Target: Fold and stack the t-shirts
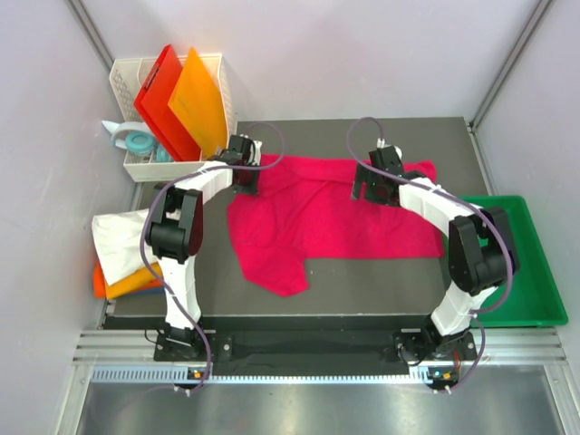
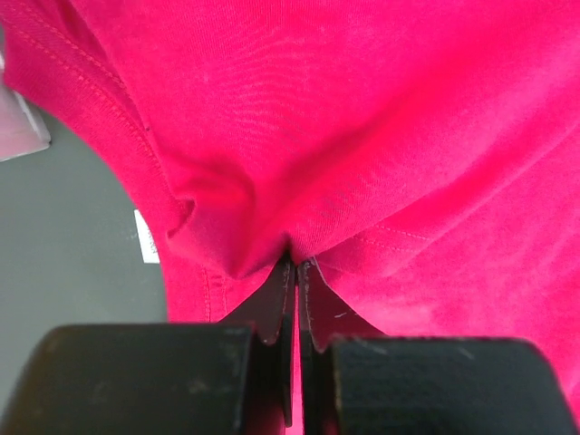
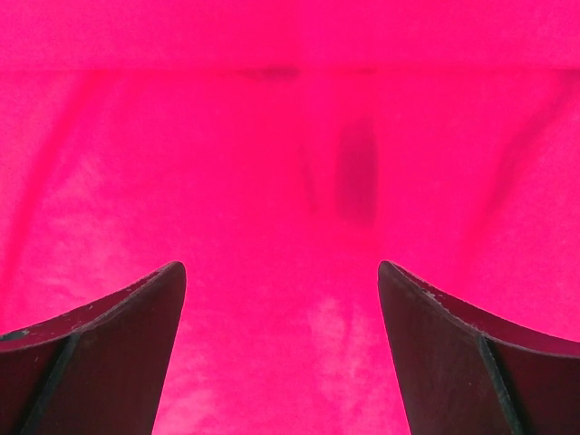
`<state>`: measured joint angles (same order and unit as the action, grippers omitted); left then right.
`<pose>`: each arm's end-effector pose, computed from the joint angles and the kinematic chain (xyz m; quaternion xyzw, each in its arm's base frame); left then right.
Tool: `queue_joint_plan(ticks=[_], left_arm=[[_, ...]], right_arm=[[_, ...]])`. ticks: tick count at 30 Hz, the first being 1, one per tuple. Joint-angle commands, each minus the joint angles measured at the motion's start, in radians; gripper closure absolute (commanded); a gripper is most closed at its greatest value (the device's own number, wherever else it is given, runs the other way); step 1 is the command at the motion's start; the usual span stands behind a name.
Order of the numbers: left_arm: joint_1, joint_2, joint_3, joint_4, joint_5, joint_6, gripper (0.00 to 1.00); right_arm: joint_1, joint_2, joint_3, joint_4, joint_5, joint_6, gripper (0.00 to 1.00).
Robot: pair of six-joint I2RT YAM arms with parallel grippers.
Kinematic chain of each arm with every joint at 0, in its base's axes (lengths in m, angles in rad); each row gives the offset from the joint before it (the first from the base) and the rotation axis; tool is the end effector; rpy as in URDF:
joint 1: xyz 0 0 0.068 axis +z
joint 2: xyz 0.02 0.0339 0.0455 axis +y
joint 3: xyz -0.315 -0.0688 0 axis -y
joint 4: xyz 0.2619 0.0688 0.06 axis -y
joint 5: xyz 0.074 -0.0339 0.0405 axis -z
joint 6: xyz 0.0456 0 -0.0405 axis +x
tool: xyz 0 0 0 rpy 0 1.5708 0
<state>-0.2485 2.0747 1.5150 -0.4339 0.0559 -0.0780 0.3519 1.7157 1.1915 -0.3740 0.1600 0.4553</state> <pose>0.4754 -0.1233 0.2010 0.0895 0.9541 -0.0727 0.2764 0.3746 0.1298 0.2530 0.0750 0.9383 0.0598 0.3321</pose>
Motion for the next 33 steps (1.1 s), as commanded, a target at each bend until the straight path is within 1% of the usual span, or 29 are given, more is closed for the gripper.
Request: queue_joint_plan(ticks=[1, 10, 17, 22, 26, 28, 29, 31, 32, 33], left_arm=[[-0.003, -0.119, -0.006, 0.006, 0.015, -0.006, 1.00], [-0.005, -0.195, 0.010, -0.045, 0.048, -0.017, 1.00], [-0.011, -0.225, -0.064, -0.066, 0.073, -0.017, 1.00], [-0.014, -0.219, -0.113, -0.074, 0.084, -0.012, 1.00], [-0.017, -0.213, -0.113, -0.074, 0.099, -0.005, 1.00], [-0.018, -0.193, -0.086, -0.100, 0.090, -0.003, 1.00], [-0.018, -0.185, -0.078, -0.106, 0.079, 0.000, 0.90], [-0.018, -0.180, -0.065, -0.097, 0.067, 0.003, 0.76], [-0.017, -0.188, -0.067, -0.083, 0.065, 0.006, 0.66], [-0.017, -0.209, -0.070, -0.069, 0.062, 0.007, 0.49]], right_arm=[[0.025, -0.056, -0.026, 0.046, 0.003, 0.017, 0.14], [0.044, -0.059, -0.064, 0.061, 0.000, 0.029, 0.14], [0.048, -0.051, -0.072, 0.069, -0.002, 0.032, 0.14], [0.053, -0.038, -0.069, 0.069, -0.004, 0.037, 0.14], [0.058, -0.028, -0.066, 0.072, -0.005, 0.040, 0.14], [0.062, -0.024, -0.056, 0.067, -0.004, 0.042, 0.14], [0.064, -0.021, -0.052, 0.066, -0.005, 0.043, 0.14], [0.073, -0.021, -0.040, 0.064, -0.002, 0.043, 0.14], [0.076, -0.021, -0.035, 0.063, -0.001, 0.045, 0.13], [0.085, -0.021, -0.021, 0.063, 0.001, 0.045, 0.13]])
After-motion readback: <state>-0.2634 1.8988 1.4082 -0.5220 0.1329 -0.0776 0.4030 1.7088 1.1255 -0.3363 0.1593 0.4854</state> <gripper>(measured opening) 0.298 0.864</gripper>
